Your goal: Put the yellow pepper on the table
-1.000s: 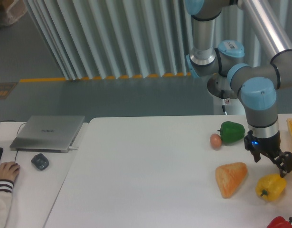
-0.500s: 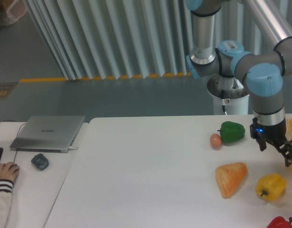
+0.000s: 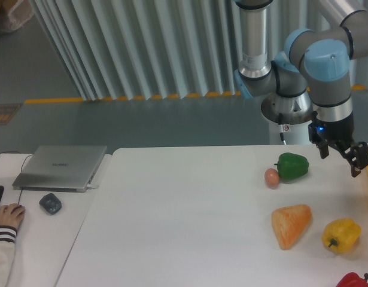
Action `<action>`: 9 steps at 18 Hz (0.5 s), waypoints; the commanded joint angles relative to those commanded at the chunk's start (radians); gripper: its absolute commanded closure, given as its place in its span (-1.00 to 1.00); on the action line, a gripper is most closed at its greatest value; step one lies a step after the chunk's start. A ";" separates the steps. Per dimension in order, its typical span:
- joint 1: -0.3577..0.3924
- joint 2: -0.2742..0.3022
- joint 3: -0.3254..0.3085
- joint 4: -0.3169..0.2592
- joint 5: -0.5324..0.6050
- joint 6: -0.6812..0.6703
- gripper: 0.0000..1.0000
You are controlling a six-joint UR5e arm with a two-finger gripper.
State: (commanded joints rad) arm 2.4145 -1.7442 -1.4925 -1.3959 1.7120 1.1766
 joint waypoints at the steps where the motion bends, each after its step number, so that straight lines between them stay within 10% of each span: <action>1: -0.003 0.009 0.000 -0.006 -0.005 0.000 -1.00; 9: -0.009 0.014 -0.002 -0.011 -0.063 -0.002 -1.00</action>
